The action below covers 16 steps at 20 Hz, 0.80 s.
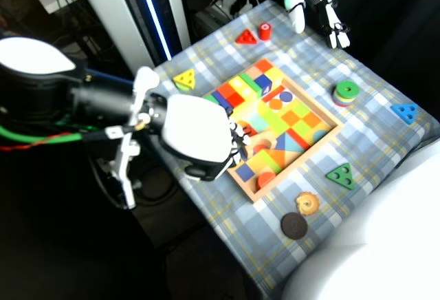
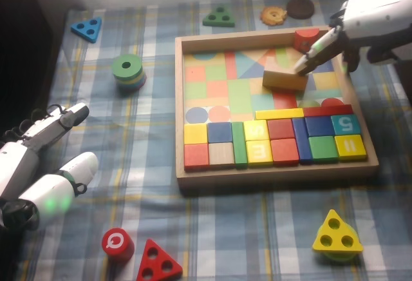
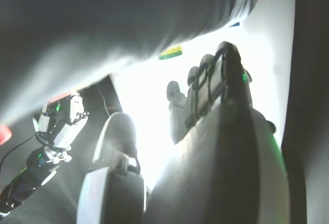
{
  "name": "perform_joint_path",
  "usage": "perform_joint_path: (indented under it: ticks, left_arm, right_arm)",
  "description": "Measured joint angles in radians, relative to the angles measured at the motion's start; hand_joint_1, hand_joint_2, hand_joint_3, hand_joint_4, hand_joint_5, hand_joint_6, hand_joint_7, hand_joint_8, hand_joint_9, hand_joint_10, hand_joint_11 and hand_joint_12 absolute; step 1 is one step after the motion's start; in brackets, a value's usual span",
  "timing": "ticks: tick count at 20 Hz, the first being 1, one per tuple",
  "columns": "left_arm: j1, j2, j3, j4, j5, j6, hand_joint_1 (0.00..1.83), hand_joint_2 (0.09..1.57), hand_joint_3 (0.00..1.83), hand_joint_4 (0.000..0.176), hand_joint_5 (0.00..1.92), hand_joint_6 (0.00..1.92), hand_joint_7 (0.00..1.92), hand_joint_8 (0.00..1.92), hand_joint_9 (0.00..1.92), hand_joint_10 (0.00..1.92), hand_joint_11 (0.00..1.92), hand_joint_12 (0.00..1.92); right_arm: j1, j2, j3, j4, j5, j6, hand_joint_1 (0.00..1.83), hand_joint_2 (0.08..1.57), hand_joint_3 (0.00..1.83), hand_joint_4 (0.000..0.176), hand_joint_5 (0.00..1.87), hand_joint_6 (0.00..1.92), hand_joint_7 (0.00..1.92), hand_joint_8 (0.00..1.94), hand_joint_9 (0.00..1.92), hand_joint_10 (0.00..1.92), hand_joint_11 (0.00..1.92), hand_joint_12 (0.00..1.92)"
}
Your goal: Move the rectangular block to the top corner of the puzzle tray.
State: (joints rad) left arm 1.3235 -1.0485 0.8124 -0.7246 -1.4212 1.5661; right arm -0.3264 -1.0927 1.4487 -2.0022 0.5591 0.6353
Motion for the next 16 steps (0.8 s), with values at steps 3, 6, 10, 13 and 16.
perform_joint_path:
  ticks: [3,6,10,13,16]
  left_arm:
    - [0.0,0.005,0.0,-0.001,0.0,0.0,0.52,1.37,0.0,0.073,0.33,0.0,0.15,0.0,0.08,0.0,0.01,0.03]
    - [0.0,0.005,0.0,0.0,0.0,0.0,0.55,1.37,0.0,0.069,0.34,0.0,0.16,0.0,0.09,0.0,0.0,0.09]
    - [0.0,0.005,0.0,0.0,0.0,0.0,0.55,1.37,0.0,0.064,0.34,0.0,0.17,0.0,0.08,0.01,0.0,0.05]
    - [0.0,0.005,0.0,0.0,0.0,0.0,0.52,1.37,0.0,0.051,0.35,0.0,0.17,0.0,0.09,0.0,0.0,0.16]
    - [0.0,0.005,0.0,0.0,0.0,0.0,0.54,1.37,0.0,0.061,0.35,0.0,0.16,0.0,0.08,0.0,0.0,0.09]
  right_arm:
    - [0.0,-0.002,0.002,-0.013,0.001,0.0,1.59,1.18,0.0,0.058,0.43,0.0,1.18,1.94,1.4,1.92,1.45,1.92]
    - [0.0,0.004,0.013,-0.028,-0.018,0.0,1.61,1.2,0.01,0.034,0.44,0.0,1.17,1.94,1.39,1.92,1.43,1.92]
    - [0.0,0.003,0.014,-0.036,-0.026,0.0,1.63,1.18,0.0,0.006,0.45,0.0,1.2,1.94,1.43,1.92,1.47,1.92]
    - [0.0,0.003,0.014,-0.038,-0.029,0.0,1.61,1.18,0.0,0.007,0.45,0.0,1.22,1.94,1.43,1.92,1.49,1.92]
    - [0.0,0.003,0.023,-0.039,-0.035,0.001,1.63,1.17,0.0,0.007,0.47,0.0,1.22,1.94,1.43,1.92,1.49,1.92]
